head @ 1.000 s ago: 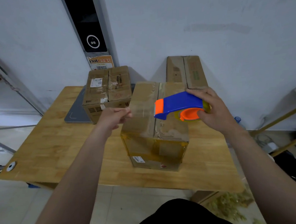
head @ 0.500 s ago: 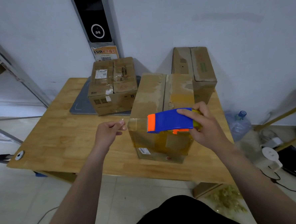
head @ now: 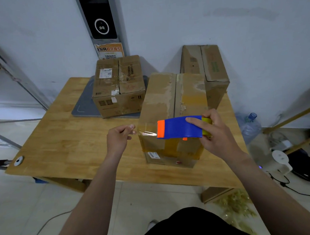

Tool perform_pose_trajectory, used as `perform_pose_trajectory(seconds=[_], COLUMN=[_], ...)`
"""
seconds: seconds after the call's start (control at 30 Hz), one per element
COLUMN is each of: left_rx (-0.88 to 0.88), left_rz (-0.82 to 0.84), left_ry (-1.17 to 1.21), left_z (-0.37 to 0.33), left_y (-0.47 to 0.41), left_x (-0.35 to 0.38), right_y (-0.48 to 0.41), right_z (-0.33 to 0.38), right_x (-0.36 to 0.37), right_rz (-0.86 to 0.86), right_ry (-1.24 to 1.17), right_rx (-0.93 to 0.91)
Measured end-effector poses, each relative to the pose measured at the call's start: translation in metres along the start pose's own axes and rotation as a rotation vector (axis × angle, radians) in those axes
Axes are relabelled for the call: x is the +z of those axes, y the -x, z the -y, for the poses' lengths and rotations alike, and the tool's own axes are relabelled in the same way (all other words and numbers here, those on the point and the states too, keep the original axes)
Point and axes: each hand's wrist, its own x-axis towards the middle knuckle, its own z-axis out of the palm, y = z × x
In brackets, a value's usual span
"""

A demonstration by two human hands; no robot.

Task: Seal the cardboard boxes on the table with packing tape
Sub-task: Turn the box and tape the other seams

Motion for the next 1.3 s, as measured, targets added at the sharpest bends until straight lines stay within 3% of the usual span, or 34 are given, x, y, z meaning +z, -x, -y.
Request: perform_pose_trajectory(seconds=[0.17,0.33,0.5,0.57,0.63,0.7,0.77,0.93,1.1,1.3], left_rx=[-0.035,0.176,0.242,0.211,0.038,-0.184,-0.254,-0.103,-0.018,-0.058], left_rz=[-0.049,-0.275,-0.289,-0.286,-0.309,-0.294,-0.26,-0.263,0.069,-0.019], left_ry=[0.014,-0.233,-0.275,-0.309,-0.284,-0.164,-0.128,0.005,0.087,0.181], left_z=[0.008,0.012,0.022,0.022,0.019,0.02,0.027,0.011,-0.007,-0.002], left_y=[0.001,0.013,0.009,0.008,0.01,0.011,0.01,0.011,0.018,0.023], left_x=[0.011,0.029,0.039,0.044,0.049,0.052,0.051,0.046,0.056,0.071], right_y=[-0.002,-0.002,-0.001,-0.001,-0.002,-0.001,-0.001,-0.001,-0.001,-0.001], right_z=[0.004,0.005,0.005,0.007,0.009,0.009,0.009,0.009,0.008,0.007], right_x=[0.001,0.005,0.006,0.006,0.006,0.005,0.005,0.007,0.008,0.007], right_rz=[0.022,0.038,0.025,0.022,0.021,0.022,0.019,0.019,0.012,0.006], right_ry=[0.009,0.009,-0.006,-0.002,0.012,0.014,-0.004,-0.014,-0.023,-0.014], right_rx=[0.005,0.005,0.012,0.018,0.029,0.04,0.046,0.045,0.05,0.042])
